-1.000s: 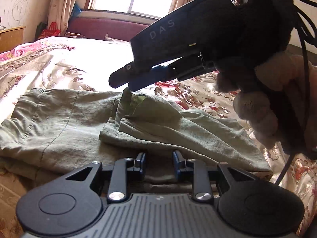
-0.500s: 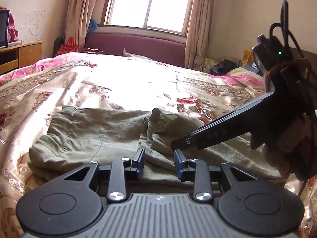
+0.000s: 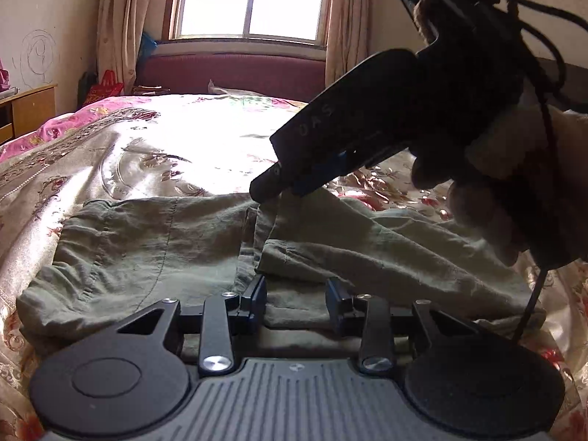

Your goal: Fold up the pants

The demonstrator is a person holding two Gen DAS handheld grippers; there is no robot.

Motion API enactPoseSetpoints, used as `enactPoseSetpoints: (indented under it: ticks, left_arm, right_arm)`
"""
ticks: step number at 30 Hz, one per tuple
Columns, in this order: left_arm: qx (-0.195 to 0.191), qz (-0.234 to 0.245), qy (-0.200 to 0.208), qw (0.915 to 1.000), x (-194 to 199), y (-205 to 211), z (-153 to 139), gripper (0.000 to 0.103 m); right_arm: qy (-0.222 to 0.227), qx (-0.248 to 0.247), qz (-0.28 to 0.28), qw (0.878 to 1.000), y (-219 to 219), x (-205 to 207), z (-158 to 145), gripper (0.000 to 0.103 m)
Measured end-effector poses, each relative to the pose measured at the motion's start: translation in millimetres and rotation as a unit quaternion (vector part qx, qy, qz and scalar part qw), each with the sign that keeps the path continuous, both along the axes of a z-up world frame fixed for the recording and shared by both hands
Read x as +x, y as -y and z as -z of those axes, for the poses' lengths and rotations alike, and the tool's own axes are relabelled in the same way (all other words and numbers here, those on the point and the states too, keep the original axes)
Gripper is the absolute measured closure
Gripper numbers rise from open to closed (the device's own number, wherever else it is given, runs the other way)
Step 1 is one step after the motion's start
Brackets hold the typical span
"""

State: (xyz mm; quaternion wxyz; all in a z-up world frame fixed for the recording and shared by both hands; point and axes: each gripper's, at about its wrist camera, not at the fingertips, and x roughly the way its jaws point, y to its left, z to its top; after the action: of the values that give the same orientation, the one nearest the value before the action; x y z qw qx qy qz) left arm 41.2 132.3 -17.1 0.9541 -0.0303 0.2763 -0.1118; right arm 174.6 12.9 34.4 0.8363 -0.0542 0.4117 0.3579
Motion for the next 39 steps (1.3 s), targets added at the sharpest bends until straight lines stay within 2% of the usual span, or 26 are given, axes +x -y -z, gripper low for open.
enactPoseSetpoints:
  ticks: [2,6,9,11,13,16,21,23,25,28,30,33,35,37,39]
  left_arm:
    - [0.008,0.004,-0.01,0.9999,-4,1,4,0.054]
    - [0.01,0.006,-0.014,0.9998,-8,1,2,0.053]
    - [0.012,0.003,-0.016,0.9998,-9,3,1,0.053]
    - [0.012,0.0,-0.018,0.9998,-8,2,2,0.053]
    - [0.01,0.0,-0.017,0.9998,-9,2,1,0.053]
    - [0.007,0.002,-0.014,0.9999,-10,1,1,0.053]
    - [-0.011,-0.001,-0.011,0.9999,-13,-5,0,0.053]
    - [-0.017,-0.002,-0.008,0.9998,-14,-8,-1,0.053]
    - [-0.019,-0.003,-0.005,0.9998,-17,-10,-2,0.053]
    - [0.008,0.008,-0.023,0.9997,-21,-9,2,0.052]
    - [0.021,0.018,-0.015,0.9995,-28,-8,1,0.051]
    - [0.023,0.031,-0.019,0.9991,-33,-13,-8,0.05]
    - [0.006,0.025,-0.021,0.9994,-30,-20,-13,0.05]
    - [-0.016,0.003,-0.012,0.9998,-24,-30,-21,0.05]
    - [-0.048,-0.023,-0.002,0.9986,-17,-39,-29,0.047]
  right_arm:
    - [0.003,-0.014,-0.023,1.0,4,-15,0,0.061]
    - [0.025,-0.102,-0.062,0.993,-5,-32,27,0.061]
    - [0.016,-0.115,-0.069,0.991,-9,-28,44,0.061]
    - [0.02,-0.117,-0.064,0.991,-9,-27,43,0.068]
    - [0.006,-0.105,-0.06,0.993,-5,-24,39,0.093]
    - [-0.011,-0.083,-0.051,0.995,5,-25,30,0.101]
    - [-0.026,-0.016,-0.075,0.997,15,-48,-4,0.101]
    - [-0.016,-0.012,-0.104,0.994,10,-61,-11,0.101]
    - [-0.023,-0.031,-0.122,0.992,2,-64,0,0.101]
    - [-0.05,-0.041,-0.139,0.988,-6,-62,17,0.096]
    - [-0.042,-0.046,-0.124,0.99,-5,-62,17,0.093]
    - [-0.037,-0.023,-0.115,0.992,9,-61,7,0.093]
    - [-0.024,-0.015,-0.09,0.996,20,-56,-2,0.093]
    - [-0.014,-0.017,-0.061,0.998,33,-49,-4,0.08]
    - [-0.016,-0.022,-0.036,0.999,44,-45,-2,0.078]
